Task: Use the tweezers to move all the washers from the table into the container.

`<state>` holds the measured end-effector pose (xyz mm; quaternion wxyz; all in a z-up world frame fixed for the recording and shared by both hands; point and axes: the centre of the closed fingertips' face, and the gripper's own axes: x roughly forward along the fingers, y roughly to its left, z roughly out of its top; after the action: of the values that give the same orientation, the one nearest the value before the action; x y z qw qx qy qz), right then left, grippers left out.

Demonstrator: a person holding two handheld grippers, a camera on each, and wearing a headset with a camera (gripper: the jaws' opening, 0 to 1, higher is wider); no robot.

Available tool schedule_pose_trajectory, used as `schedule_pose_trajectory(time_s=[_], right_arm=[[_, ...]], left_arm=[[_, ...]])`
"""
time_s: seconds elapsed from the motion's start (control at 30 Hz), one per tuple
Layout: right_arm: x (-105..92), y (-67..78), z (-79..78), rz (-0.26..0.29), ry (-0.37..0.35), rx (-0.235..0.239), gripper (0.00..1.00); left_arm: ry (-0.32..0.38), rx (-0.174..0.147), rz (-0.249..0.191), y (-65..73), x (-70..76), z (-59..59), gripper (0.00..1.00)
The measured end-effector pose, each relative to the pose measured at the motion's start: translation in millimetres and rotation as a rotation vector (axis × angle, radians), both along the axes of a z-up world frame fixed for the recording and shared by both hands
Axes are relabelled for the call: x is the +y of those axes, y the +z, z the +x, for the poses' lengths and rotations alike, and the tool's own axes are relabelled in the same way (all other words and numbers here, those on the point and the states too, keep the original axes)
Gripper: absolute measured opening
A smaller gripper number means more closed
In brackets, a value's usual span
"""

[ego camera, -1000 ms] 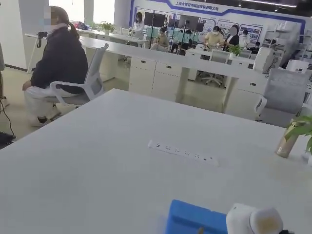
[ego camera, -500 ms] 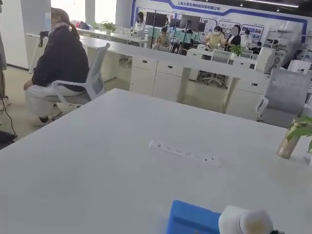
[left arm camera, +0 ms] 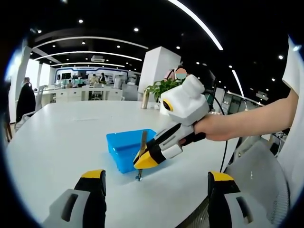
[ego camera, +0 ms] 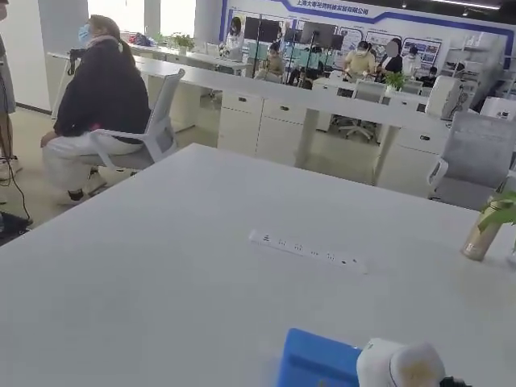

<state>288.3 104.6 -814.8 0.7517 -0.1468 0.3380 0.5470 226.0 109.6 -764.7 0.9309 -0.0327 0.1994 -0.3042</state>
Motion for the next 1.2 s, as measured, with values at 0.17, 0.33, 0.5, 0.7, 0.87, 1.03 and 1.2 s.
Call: schedule_pose_trajectory(time_s=[0.17,0.33,0.5,0.7,0.87,1.03,1.2], right_arm=[[-2.9,-1.9,-0.6,-0.011,0.012,-0.010,0.04],[-4.6,-0.8,-4.2,-0.018,0.015,-0.012,0.03],[-5.6,0.0,-9.1,-0.032,0.031,-0.019,0.03],[-6.7,-5.3,-3.7,-0.038,0.039,-0.024,0.04],[-3.7,-5.1,-0.8,-0.024,0.034,-0.032,0.03],[-5.1,-8.5,1.7,0.002,0.003,-0.009,0.03],[-9.8,-6.6,0.9,0.020,-0.038,0.020,0.03]], left_arm=[[0.000,0.000,-0.002,0.2,-0.1,0.1,0.90],[-0.001,0.000,0.002,0.0,-0.4,0.1,0.90],[0.000,-0.002,0.001,0.1,-0.3,0.5,0.90],[-0.001,-0.001,0.001,0.3,-0.5,0.1,0.90],[-0.001,-0.001,0.007,-0.4,-0.2,-0.1,0.90],[-0.002,0.000,0.007,-0.5,0.1,0.0,0.89],[-0.001,0.002,0.005,-0.8,0.4,0.3,0.89]])
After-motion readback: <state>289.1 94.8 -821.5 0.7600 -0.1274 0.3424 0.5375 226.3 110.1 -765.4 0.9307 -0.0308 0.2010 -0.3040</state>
